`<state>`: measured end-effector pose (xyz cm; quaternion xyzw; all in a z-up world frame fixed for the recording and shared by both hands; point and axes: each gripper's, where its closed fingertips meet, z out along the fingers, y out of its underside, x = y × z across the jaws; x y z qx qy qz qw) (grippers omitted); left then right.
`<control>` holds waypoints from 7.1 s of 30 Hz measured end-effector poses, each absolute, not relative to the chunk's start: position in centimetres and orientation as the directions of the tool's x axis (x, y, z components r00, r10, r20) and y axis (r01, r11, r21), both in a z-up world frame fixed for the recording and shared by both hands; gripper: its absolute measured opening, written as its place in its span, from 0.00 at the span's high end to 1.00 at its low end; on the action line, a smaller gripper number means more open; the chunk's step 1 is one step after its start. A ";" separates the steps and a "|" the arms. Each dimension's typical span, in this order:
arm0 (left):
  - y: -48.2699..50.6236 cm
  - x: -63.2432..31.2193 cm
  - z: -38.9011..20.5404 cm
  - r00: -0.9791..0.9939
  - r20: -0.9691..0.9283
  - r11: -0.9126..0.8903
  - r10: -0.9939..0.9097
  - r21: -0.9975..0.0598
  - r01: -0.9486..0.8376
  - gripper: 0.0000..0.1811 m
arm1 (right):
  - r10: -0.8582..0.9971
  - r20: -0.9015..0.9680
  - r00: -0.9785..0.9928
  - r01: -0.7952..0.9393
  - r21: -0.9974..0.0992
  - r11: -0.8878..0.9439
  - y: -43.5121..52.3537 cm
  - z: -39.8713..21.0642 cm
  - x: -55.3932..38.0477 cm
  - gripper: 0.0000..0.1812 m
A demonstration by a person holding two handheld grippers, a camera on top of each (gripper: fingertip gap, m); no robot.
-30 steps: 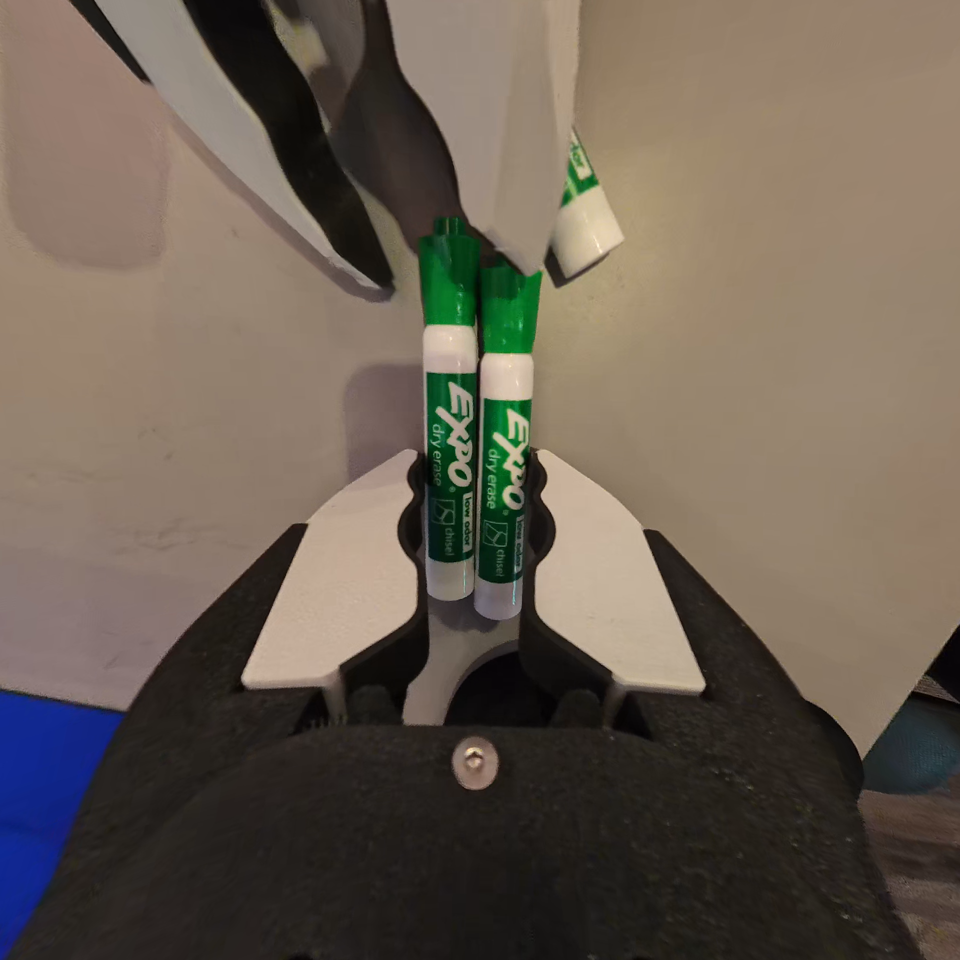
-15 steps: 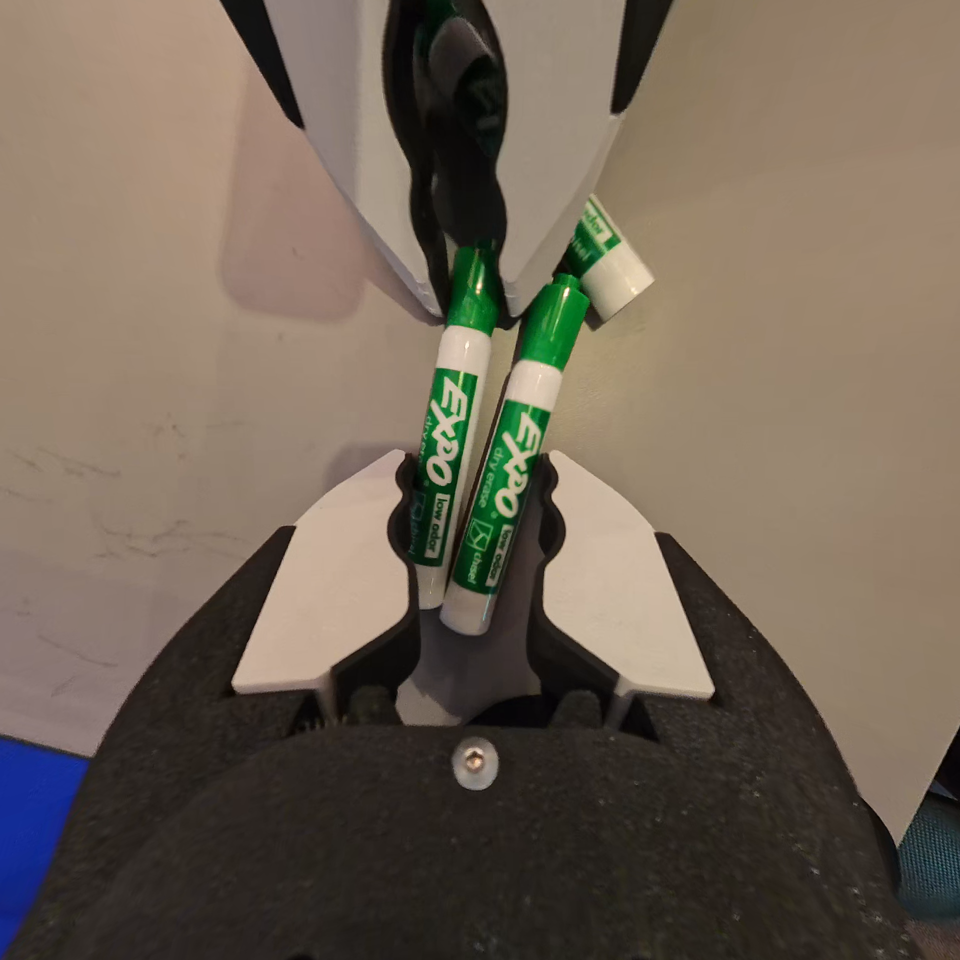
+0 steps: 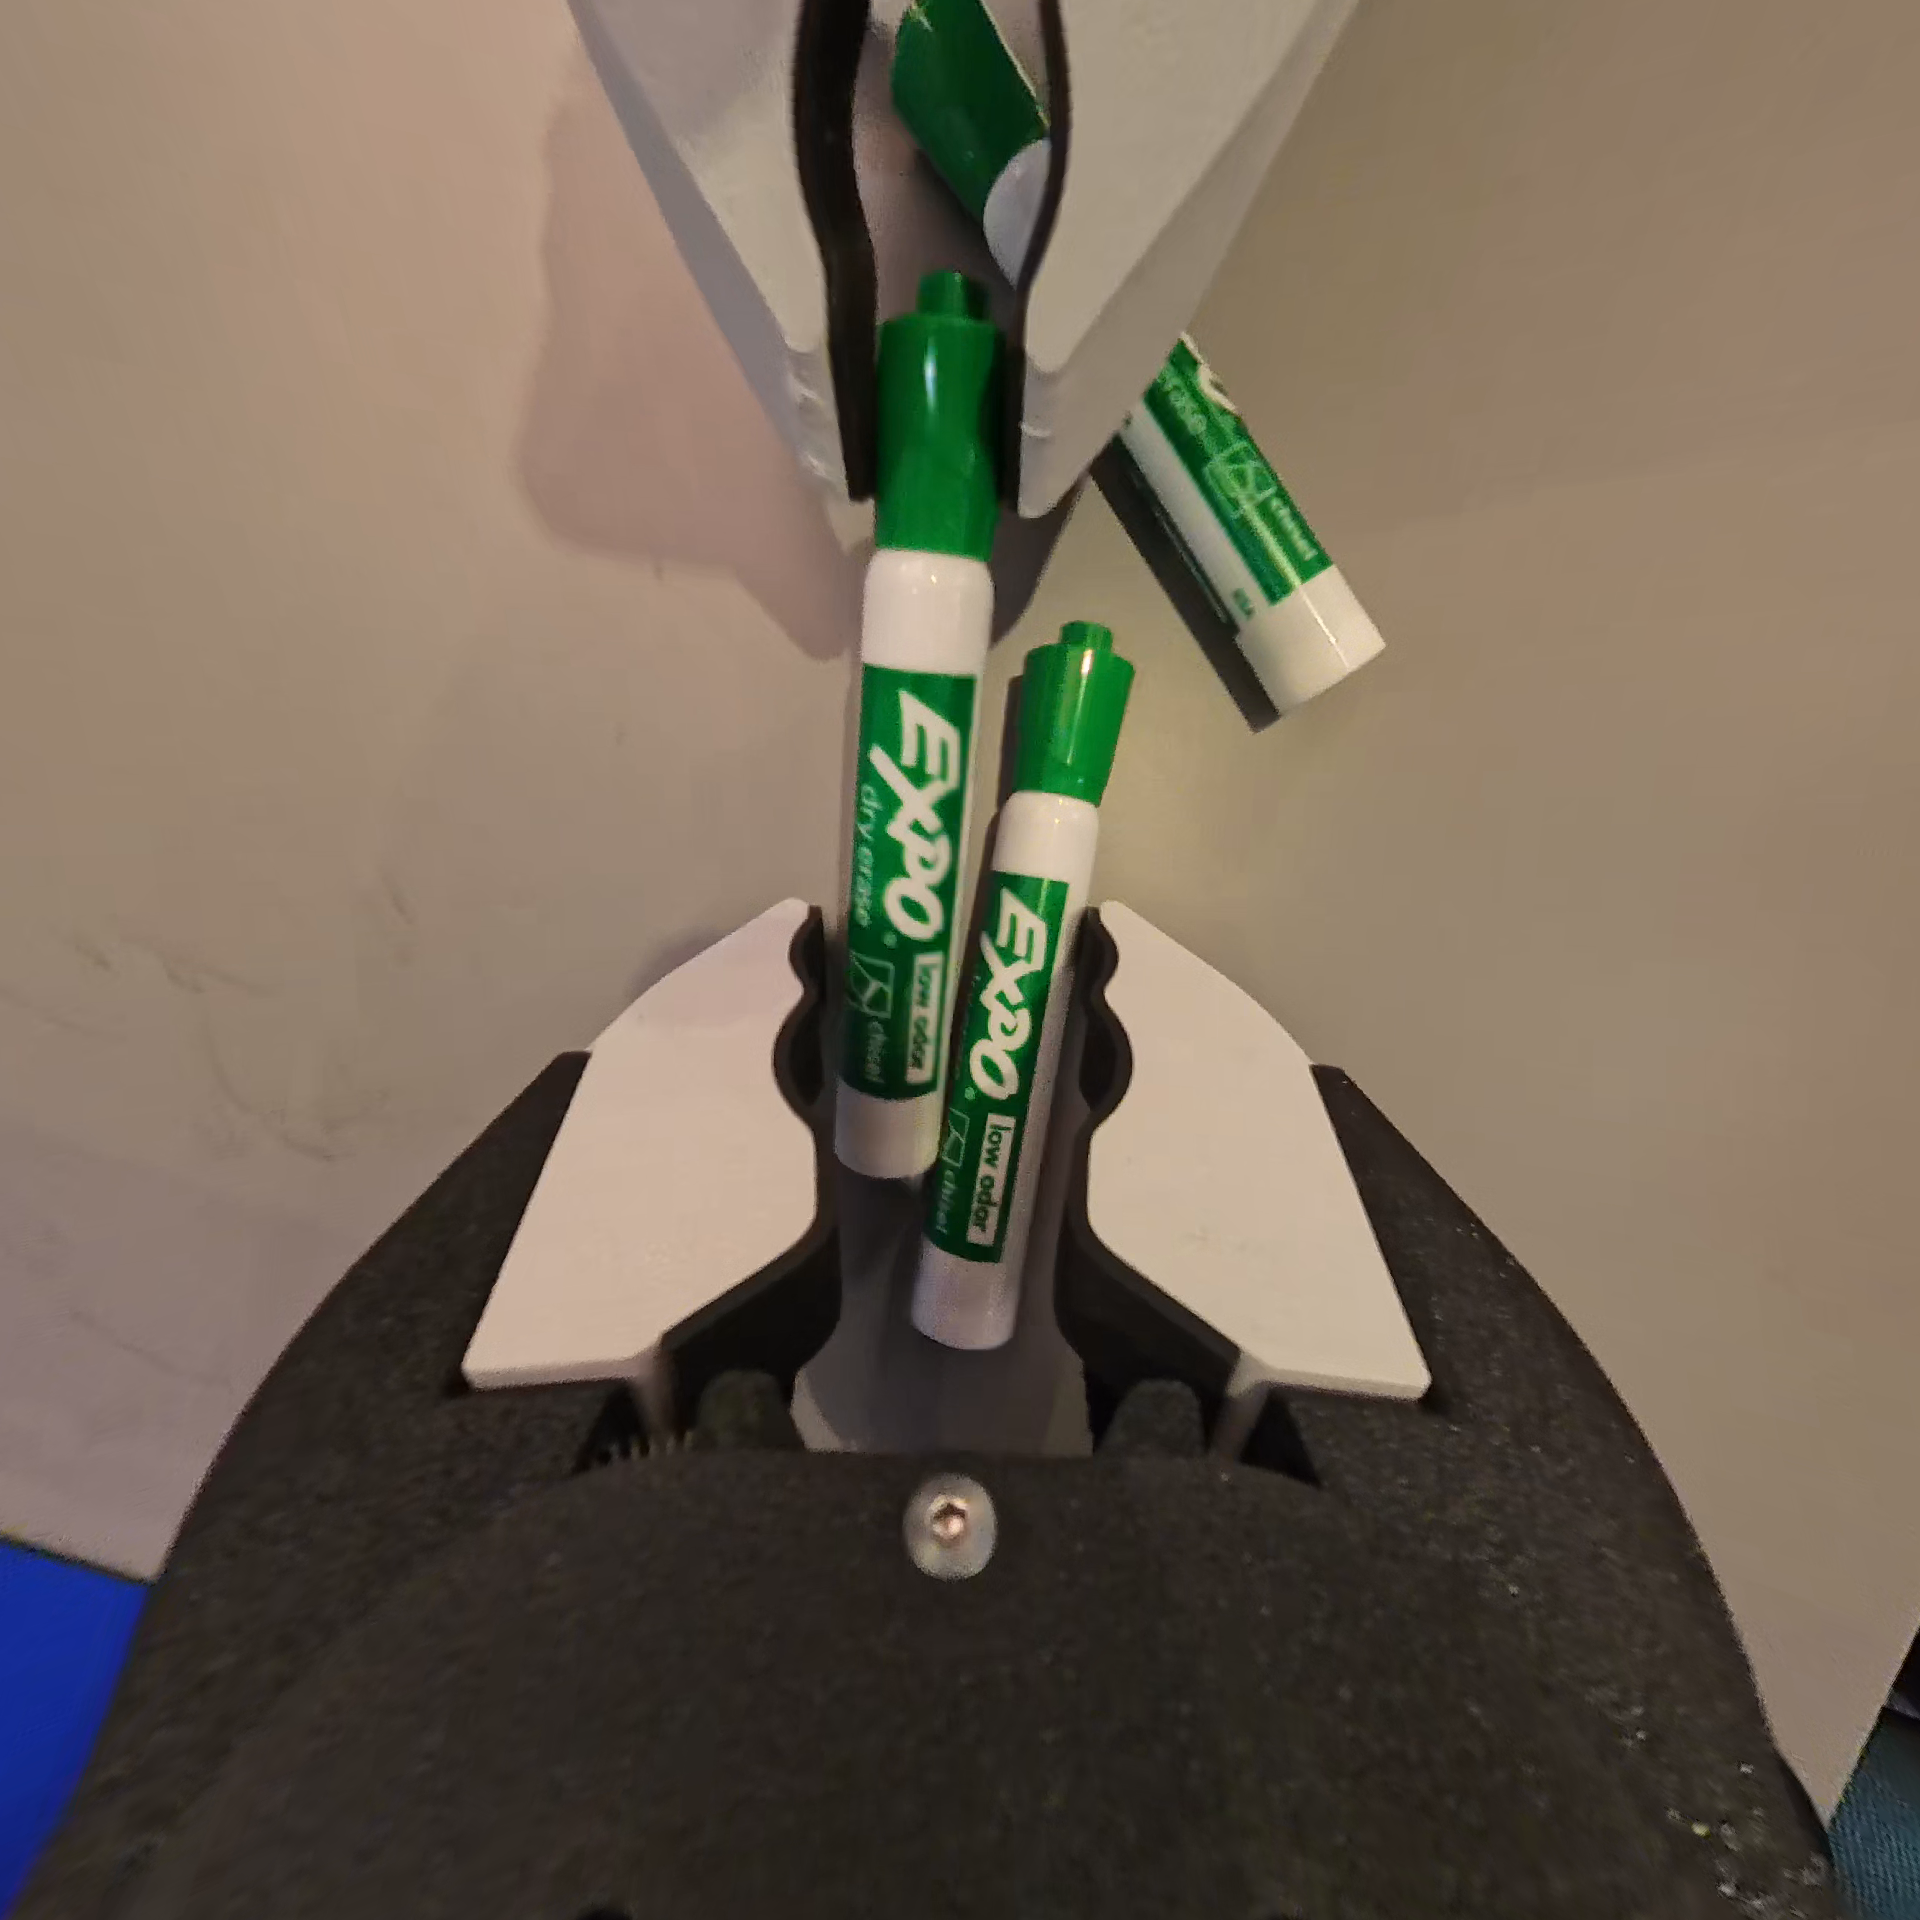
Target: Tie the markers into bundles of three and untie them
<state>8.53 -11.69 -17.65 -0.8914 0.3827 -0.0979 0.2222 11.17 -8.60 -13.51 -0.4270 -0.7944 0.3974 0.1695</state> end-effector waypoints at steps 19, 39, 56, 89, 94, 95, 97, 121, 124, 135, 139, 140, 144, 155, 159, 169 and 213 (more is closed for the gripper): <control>-9.8 9.8 -17.6 0.678 -0.004 -0.576 -0.735 -0.525 -0.627 0.89 | 0.794 -0.111 -0.598 0.427 -0.882 0.198 -9.5 -10.2 10.8 0.96; -9.7 9.9 -17.6 0.687 -0.004 -0.573 -0.726 -0.548 -0.609 0.86 | 0.827 -0.081 -0.556 0.437 -0.875 0.207 -9.6 -11.0 9.7 0.89; -9.4 9.8 -17.6 0.694 -0.006 -0.572 -0.720 -0.561 -0.598 0.89 | 0.831 -0.122 -0.543 0.357 -0.929 0.097 -9.8 -9.4 8.7 0.89; -9.9 9.3 -17.5 0.708 0.084 -0.630 -0.701 -0.539 -0.560 0.87 | 0.814 -0.190 -0.549 0.540 -0.824 0.171 -8.4 -13.7 10.0 0.89; -10.0 9.3 -17.6 0.699 0.054 -0.625 -0.714 -0.499 -0.600 0.87 | 0.803 -0.263 -0.534 0.533 -0.842 0.079 -8.4 -12.9 9.8 0.90; -10.0 9.3 -17.6 0.698 0.051 -0.628 -0.714 -0.486 -0.607 0.87 | 0.802 -0.275 -0.531 0.530 -0.846 0.061 -8.4 -12.8 9.8 0.90; -10.1 9.3 -17.6 0.694 0.041 -0.631 -0.719 -0.460 -0.625 0.86 | 0.800 -0.291 -0.525 0.522 -0.852 0.033 -8.5 -12.5 9.6 0.90; -10.1 9.1 -17.6 0.692 0.077 -0.647 -0.718 -0.442 -0.622 0.92 | 0.784 -0.372 -0.497 0.533 -0.844 -0.062 -9.2 -13.0 8.7 0.83; -10.1 9.4 -17.6 0.689 0.099 -0.652 -0.718 -0.445 -0.614 0.92 | 0.797 -0.332 -0.505 0.526 -0.850 -0.022 -9.3 -13.1 8.5 0.86; -9.9 9.6 -17.6 0.682 0.108 -0.645 -0.724 -0.457 -0.612 0.92 | 0.799 -0.309 -0.516 0.539 -0.842 0.022 -9.6 -13.4 8.6 0.89; -9.8 9.5 -17.6 0.690 0.113 -0.654 -0.715 -0.455 -0.604 0.91 | 0.794 -0.331 -0.510 0.525 -0.851 -0.017 -9.5 -13.1 8.4 0.89; -9.8 9.5 -17.6 0.690 0.113 -0.656 -0.715 -0.450 -0.606 0.91 | 0.792 -0.336 -0.510 0.523 -0.852 -0.025 -9.5 -13.0 8.4 0.89; -9.8 9.4 -17.6 0.694 0.104 -0.661 -0.712 -0.430 -0.615 0.91 | 0.778 -0.367 -0.510 0.518 -0.853 -0.063 -9.5 -12.9 8.4 0.89; -9.7 9.5 -17.6 0.684 0.085 -0.650 -0.724 -0.415 -0.637 0.88 | 0.777 -0.374 -0.507 0.519 -0.852 -0.072 -9.0 -12.7 8.6 0.89; -9.4 9.7 -17.6 0.688 0.074 -0.644 -0.722 -0.436 -0.628 0.83 | 0.785 -0.372 -0.496 0.493 -0.864 -0.099 -8.3 -12.0 8.6 0.89; -8.5 9.0 -17.5 0.736 0.056 -0.668 -0.674 -0.472 -0.575 0.59 | 0.821 -0.348 -0.453 0.487 -0.868 -0.099 -6.9 -11.5 9.0 0.89; -12.6 4.2 -17.6 0.860 -0.002 -0.756 -0.511 -0.475 -0.450 0.78 | 0.859 -0.141 -0.492 0.468 -0.875 0.125 -7.0 -12.1 9.7 0.71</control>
